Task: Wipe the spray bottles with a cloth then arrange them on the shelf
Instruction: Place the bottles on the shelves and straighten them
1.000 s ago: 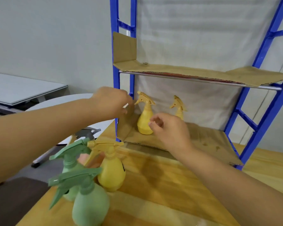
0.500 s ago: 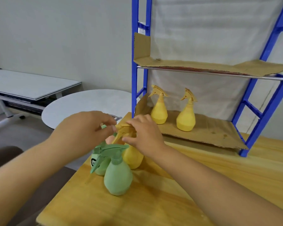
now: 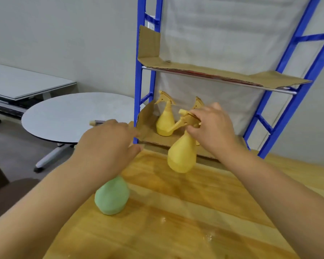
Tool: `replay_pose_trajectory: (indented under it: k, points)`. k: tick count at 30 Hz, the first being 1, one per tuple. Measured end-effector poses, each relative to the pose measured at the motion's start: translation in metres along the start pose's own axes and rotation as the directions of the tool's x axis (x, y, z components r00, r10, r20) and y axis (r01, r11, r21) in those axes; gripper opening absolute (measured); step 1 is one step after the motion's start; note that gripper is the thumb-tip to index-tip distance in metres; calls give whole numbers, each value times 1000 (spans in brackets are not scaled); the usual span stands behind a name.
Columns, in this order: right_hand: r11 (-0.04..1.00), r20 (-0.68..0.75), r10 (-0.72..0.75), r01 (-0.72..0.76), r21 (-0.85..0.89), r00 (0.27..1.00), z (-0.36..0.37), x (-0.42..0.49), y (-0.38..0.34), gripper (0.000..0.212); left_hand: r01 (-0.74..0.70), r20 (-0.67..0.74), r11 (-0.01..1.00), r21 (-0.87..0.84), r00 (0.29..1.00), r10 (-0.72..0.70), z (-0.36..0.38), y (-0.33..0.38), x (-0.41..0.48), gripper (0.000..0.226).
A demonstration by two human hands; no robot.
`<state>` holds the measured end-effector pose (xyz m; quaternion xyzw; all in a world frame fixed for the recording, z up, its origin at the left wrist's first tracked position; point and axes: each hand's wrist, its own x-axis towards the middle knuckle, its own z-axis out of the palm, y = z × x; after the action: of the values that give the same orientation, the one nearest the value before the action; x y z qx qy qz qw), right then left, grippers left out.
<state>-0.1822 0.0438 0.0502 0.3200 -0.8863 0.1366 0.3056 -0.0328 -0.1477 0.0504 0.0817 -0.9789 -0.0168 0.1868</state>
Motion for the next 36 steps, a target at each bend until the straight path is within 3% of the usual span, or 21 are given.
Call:
replay_pose_trajectory:
  k: [8, 14, 18, 23, 29, 33, 36]
  points:
    - [944, 57, -28, 46, -326, 998, -16, 9, 108, 29, -153, 25, 986, -67, 988, 155, 30, 64, 30, 32]
    - [921, -17, -111, 96, -378, 994, 12, 12, 162, 32, -158, 22, 982, -106, 987, 161, 53, 83, 52, 32]
    - [916, -66, -89, 55, -397, 994, 29, 16, 187, 33, -154, 13, 984, -87, 988, 156, 65, 86, 60, 32]
    - [949, -110, 18, -51, -312, 994, 45, 11, 197, 40, -146, 38, 986, -77, 988, 150, 72, 88, 64, 32]
    - [970, -48, 185, -190, -154, 982, 37, -6, 194, 60, -113, 37, 986, -125, 992, 119, 68, 90, 55, 34]
    - [963, -159, 263, -268, -13, 952, 19, -30, 167, 64, -63, -23, 985, -162, 998, 60, 52, 80, 37, 33]
    - [956, -114, 290, -283, 79, 950, 20, -54, 127, 65, -45, -83, 983, -176, 996, 31, 44, 64, 16, 34]
